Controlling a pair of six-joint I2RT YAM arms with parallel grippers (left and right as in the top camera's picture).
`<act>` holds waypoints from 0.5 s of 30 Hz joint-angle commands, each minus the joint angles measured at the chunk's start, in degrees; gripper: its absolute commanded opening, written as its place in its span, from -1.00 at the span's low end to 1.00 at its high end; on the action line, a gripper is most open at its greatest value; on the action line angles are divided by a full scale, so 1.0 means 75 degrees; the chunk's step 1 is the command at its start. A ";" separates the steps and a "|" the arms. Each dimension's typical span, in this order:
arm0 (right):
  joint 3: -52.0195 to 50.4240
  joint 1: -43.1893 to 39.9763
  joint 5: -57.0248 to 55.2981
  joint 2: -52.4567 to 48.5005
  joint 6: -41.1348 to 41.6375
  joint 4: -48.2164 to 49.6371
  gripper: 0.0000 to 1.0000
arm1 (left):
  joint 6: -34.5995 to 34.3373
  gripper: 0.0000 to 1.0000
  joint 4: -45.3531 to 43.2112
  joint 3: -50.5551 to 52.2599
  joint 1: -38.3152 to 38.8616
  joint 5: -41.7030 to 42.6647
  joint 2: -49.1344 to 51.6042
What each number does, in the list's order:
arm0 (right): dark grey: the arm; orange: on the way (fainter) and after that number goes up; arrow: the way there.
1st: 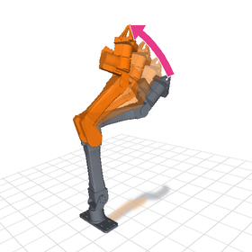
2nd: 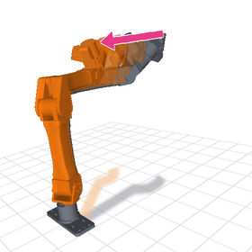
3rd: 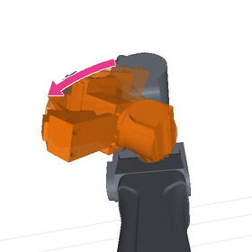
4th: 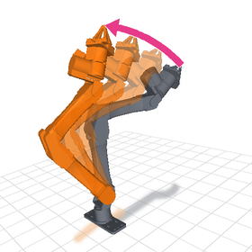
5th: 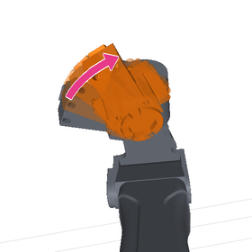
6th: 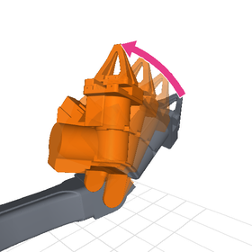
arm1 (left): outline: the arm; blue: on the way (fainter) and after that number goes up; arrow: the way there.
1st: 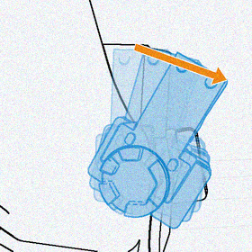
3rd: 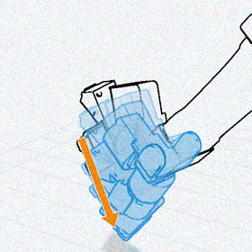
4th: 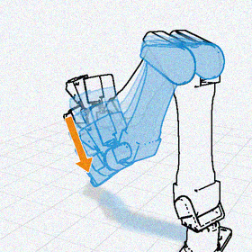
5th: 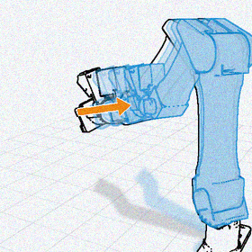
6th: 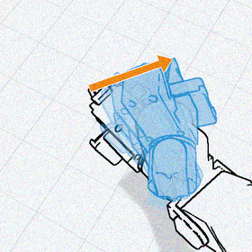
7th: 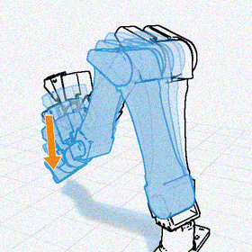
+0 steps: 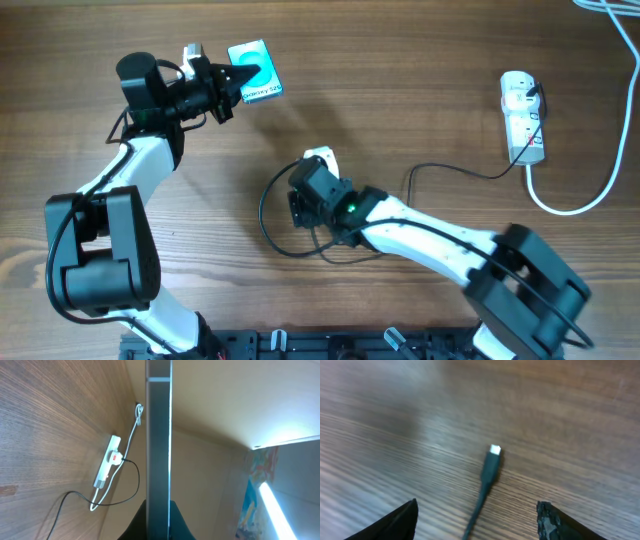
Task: Plug charger to phone and switch on socket
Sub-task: 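Move the right gripper down over the black cable's USB-C plug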
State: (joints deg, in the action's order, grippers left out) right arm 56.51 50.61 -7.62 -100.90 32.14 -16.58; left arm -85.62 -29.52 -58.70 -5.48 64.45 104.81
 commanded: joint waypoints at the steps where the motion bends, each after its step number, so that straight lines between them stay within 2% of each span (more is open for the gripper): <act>1: 0.0143 0.0058 -0.0181 -0.0452 0.0233 0.0134 0.39 | 0.0312 -0.92 -0.0055 -0.0184 -0.0020 0.0259 0.0029; 9: 0.0143 0.0061 -0.0015 -0.1020 0.0379 0.0487 0.16 | 0.0391 -0.92 -0.0055 -0.0184 -0.0020 0.0256 0.0029; 15: 0.0204 0.0058 -0.0044 -0.1352 0.0542 0.0493 -0.14 | 0.0391 -0.92 -0.0055 -0.0184 -0.0020 0.0259 0.0029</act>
State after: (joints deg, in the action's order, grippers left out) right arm 57.60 50.72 -8.21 -107.39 34.96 -12.40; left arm -84.27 -29.52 -58.70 -5.48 64.66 104.81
